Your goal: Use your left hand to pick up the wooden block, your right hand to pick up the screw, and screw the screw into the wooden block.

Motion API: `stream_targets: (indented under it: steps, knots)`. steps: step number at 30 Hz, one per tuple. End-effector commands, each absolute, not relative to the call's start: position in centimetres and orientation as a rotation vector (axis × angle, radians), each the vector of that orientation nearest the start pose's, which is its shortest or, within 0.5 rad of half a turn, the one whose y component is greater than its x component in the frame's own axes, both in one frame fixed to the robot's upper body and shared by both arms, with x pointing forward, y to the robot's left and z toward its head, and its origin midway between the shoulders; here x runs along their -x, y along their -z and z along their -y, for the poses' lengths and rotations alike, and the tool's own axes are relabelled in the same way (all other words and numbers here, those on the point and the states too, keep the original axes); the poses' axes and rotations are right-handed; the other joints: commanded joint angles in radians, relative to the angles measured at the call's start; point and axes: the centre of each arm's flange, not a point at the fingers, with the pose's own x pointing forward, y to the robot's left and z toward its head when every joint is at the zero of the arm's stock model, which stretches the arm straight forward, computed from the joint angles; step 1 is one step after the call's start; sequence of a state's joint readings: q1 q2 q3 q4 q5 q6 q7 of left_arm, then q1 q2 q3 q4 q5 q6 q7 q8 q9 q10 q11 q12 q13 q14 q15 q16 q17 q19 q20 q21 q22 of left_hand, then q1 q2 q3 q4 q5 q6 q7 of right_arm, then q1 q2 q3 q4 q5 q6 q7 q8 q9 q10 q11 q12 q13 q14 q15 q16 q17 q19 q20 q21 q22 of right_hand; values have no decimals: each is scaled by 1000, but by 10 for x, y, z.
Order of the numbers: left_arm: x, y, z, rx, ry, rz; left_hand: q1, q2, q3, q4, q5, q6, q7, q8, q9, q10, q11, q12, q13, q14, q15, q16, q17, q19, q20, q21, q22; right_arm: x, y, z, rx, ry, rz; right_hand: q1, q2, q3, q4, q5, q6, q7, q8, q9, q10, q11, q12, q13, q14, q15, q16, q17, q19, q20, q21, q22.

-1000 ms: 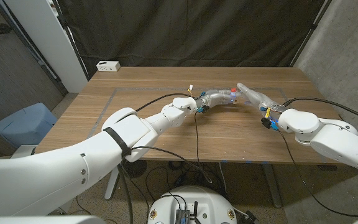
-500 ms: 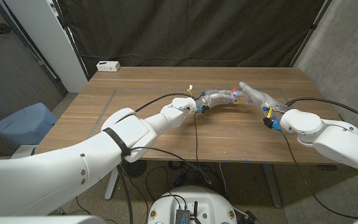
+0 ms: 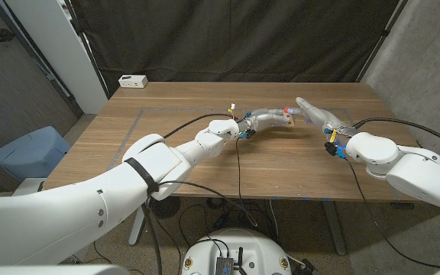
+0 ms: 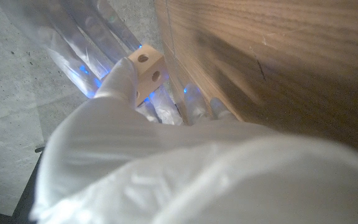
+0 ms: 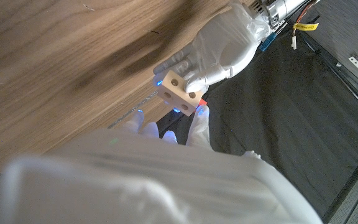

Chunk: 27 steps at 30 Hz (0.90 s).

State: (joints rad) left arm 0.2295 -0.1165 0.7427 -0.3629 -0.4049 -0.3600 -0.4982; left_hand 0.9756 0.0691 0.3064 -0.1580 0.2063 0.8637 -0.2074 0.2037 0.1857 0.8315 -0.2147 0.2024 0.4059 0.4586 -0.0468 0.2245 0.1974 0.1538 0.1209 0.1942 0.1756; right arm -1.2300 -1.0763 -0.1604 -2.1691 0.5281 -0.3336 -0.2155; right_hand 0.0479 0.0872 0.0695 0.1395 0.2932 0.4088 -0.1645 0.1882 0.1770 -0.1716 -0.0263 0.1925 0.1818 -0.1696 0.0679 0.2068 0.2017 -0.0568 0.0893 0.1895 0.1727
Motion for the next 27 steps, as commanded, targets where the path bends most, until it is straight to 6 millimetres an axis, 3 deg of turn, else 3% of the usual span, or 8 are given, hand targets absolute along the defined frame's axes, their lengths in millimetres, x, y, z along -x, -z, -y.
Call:
stream_targets:
  steps: [1,18,27]
  knots:
    - [-692,-5,23,-328,916,449,-9,18,11,6,7,55,39,10,8,10,-1,7,2,10,-53,1,3,6,-3,7,4,-500,-5,292,586,-123,403,6,23,7,2,8,2,2,-1,0,-21,6,6,1,-106,7,4,2,7,7,5,-1]
    - [-687,-1,2,-331,939,502,-9,18,12,6,7,52,40,9,8,11,-1,8,2,9,-52,2,3,5,-2,7,4,-489,-13,295,580,-72,432,7,22,8,1,8,1,3,-2,0,-17,7,5,1,-102,6,4,1,8,8,5,-1]
    - [-690,-8,-13,-341,922,511,-10,17,11,6,7,54,41,10,8,10,-2,7,2,9,-51,2,3,6,-2,7,4,-491,-18,292,568,-42,445,7,22,8,0,8,0,4,-2,0,-12,7,6,1,-99,7,5,1,12,9,5,-1]
